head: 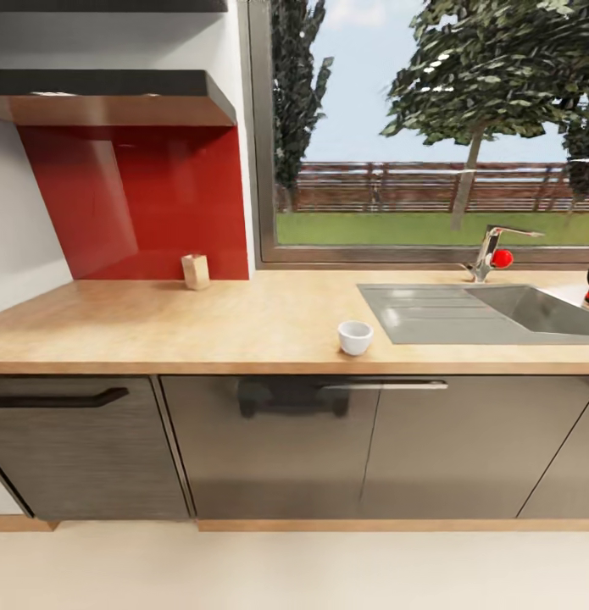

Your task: Set up a coffee station on the kitchen countertop: keep the coffee maker on the countertop, move the bottle of coffee from the kitchen shelf to the counter next to the coffee maker, place a paper coffee filter on top of the coffee maker, put the saucer next to the coffee maker with the coffee cup on the saucer, and place the electric kettle next to the coffee maker.

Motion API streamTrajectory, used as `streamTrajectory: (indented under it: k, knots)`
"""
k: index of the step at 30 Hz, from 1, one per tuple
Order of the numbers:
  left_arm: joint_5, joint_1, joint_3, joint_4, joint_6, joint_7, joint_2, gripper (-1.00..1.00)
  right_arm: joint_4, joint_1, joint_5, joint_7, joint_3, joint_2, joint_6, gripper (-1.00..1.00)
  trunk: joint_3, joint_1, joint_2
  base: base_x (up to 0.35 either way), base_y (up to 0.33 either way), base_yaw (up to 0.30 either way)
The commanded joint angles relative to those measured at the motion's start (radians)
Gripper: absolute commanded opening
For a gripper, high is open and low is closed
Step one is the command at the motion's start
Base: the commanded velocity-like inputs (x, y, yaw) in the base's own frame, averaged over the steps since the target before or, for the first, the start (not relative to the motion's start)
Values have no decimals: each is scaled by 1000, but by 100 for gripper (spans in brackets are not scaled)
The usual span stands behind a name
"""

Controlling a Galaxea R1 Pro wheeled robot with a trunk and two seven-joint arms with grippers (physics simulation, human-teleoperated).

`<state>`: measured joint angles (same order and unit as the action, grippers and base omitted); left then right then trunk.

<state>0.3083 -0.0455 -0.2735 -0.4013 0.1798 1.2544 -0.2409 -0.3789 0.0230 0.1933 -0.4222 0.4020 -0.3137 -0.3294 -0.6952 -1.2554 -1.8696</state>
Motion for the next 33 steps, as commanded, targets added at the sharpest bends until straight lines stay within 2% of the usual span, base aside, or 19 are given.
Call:
streamTrajectory:
  k: [1, 2, 3, 5, 14, 16, 18, 19, 20, 21, 22, 26, 27, 28, 29, 30, 31, 33]
  knots:
    - [2, -1, -2, -1, 6, 1, 0, 100, -1, 4, 10, -2, 6, 14, -2, 100, -1, 0, 0, -195, 267, 0]
    - [2, -1, -4, -1, 6, 1, 0, 100, -2, 7, 9, -1, 5, 29, -2, 100, -1, 0, 0, -198, 266, 0]
    - [2, -1, -7, -1, 6, 1, 0, 100, -3, 14, 8, 1, 6, 57, -1, 100, -1, 0, 0, -202, 264, 0]
    - [2, -1, -9, -1, 6, 1, 0, 100, -4, 20, 6, 2, 6, 77, -1, 100, -1, 0, 0, -205, 263, 0]
    - [2, -1, -13, -1, 0, -1, -1, 100, -17, 78, 3, 2, 6, 126, 23, 100, -1, 0, 0, -157, 260, 0]
    - [2, -1, -13, -1, -1, -1, -1, 100, -105, 107, 3, 2, 6, 141, 152, 100, -1, 0, 0, -28, 88, 0]
    - [2, -1, -13, -1, -1, -1, -1, 100, -173, 113, 3, 2, 6, 145, 228, 100, -1, 0, 0, -16, 50, 0]
    - [2, -1, -13, -1, -1, -2, -1, 100, -248, 116, 3, 1, 7, 148, 303, 100, -1, 0, 0, -9, 28, 0]
    - [2, -1, -13, -1, -1, -2, -1, 100, -286, 118, 4, 1, 8, 149, 338, 100, -1, 0, 0, -7, 23, 0]
    - [2, -1, -13, -2, -1, -2, -1, 100, -365, 120, 4, 0, 9, 150, 403, 100, -1, 0, 0, -5, 14, 0]
    - [2, -1, -13, -2, -1, -3, -1, 100, -562, 122, 4, -2, 10, 152, 546, 100, -1, 0, 0, -1, 5, 0]
    - [2, -1, -13, -2, 0, -5, -1, 100, -777, 122, 6, -2, 8, 152, 709, 100, -1, 0, 0, -1, 2, 0]
    - [2, -1, -10, -2, 0, -43, 0, 100, -994, 133, 8, -3, 5, 153, 887, 100, -1, 0, 0, 0, 0, 0]
    - [2, -1, -9, -3, 0, -64, 0, 100, -1053, 155, 9, -3, 4, 153, 948, 100, -1, 0, 0, 0, 0, 0]
    - [2, -1, -9, -3, 1, -89, 0, 100, -1116, 238, 12, -5, 2, 152, 1068, 100, -1, 0, 0, 0, 0, 0]
    - [2, -1, -9, -3, 1, -95, 0, 100, -1132, 290, 13, -6, 1, 152, 1127, 100, -1, 0, 0, 0, 0, 0]
    - [2, -1, -9, -3, 1, -95, 0, 100, -1132, 290, 13, -6, 1, 152, 1127, 100, -1, 0, 0, 0, 0, 0]
    - [2, -1, -10, -4, 1, -101, 0, 100, -1149, 408, 16, -24, -3, 149, 1238, 100, -1, 0, 0, 0, 0, 0]
